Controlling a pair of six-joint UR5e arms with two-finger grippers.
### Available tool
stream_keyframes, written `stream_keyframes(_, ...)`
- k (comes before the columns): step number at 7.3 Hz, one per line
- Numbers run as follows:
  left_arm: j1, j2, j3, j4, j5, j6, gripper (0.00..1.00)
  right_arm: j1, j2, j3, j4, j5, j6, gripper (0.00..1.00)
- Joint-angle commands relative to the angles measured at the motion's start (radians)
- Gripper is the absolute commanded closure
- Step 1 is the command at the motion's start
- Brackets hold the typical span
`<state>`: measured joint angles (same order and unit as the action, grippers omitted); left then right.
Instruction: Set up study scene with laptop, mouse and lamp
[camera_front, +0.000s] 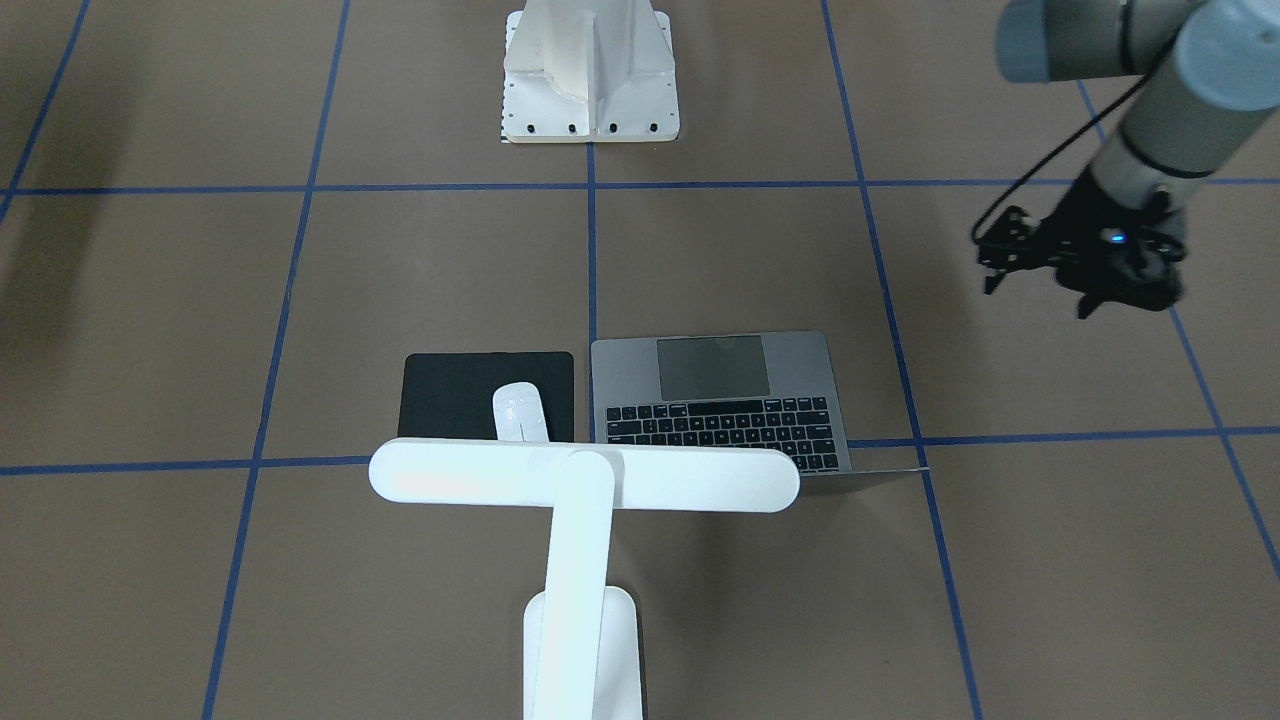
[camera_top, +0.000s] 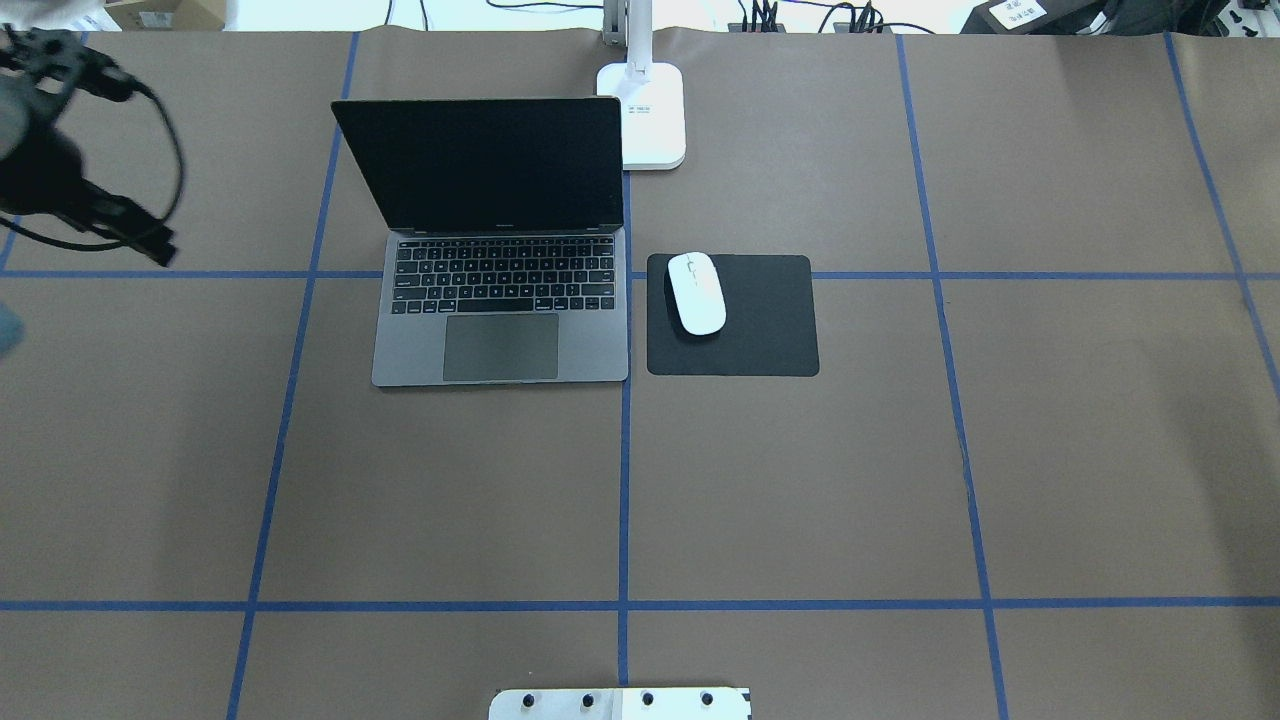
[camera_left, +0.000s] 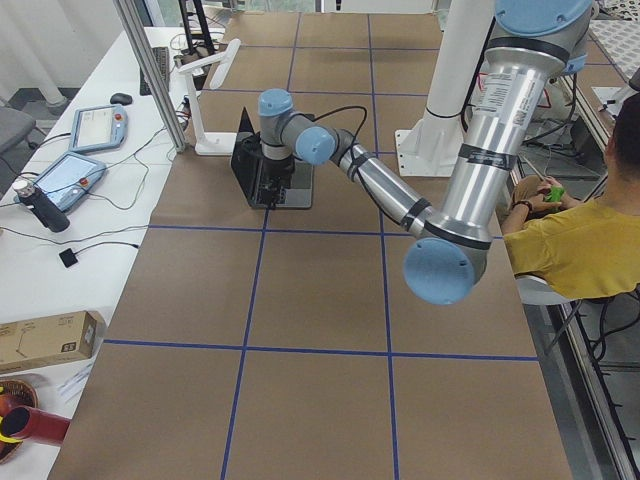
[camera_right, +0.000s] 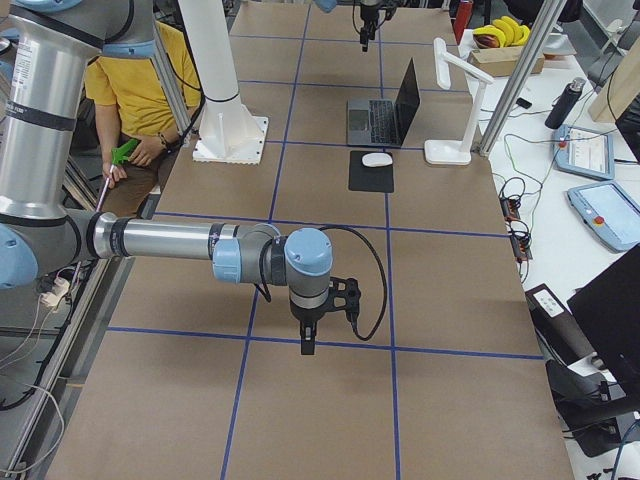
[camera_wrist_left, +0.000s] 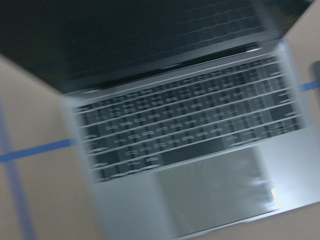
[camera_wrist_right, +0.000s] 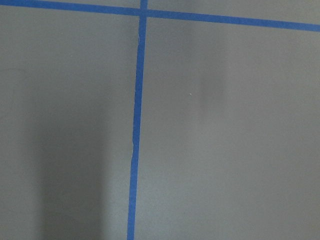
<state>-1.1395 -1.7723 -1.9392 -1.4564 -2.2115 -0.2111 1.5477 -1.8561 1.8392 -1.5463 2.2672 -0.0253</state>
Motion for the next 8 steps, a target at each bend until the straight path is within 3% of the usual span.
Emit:
stream_keyframes(1,-0.292,0.213,0.032,0.005,-0.124,0.404,0.01,0.0,0.0,0.0,0.0,0.0,0.001,0.0)
stream_keyframes(2,-0.409,0.322,0.051,-0.007,-0.126,0.477,0.0,0.0,0.0,0.0,0.0,0.0,0.001,0.0)
stream_keyframes(4,-0.558,0.395,0.136,-0.012,-0.125,0.481,0.0,0.0,0.003,0.002,0.0,0.002,0.002,0.0)
stream_keyframes(5,-0.572,0.401,0.123,-0.01,-0.119,0.47,0.0,0.0,0.005,0.003,0.002,0.0,0.005,0.0)
stream_keyframes(7,-0.572,0.509,0.059,-0.024,-0.123,0.429,0.0,0.0,0.014,0.003,0.002,0.0,0.012,0.0)
stream_keyframes(8,-0.572,0.511,0.033,-0.027,-0.125,0.301,0.0,0.0,0.014,0.003,0.002,0.0,0.012,0.0)
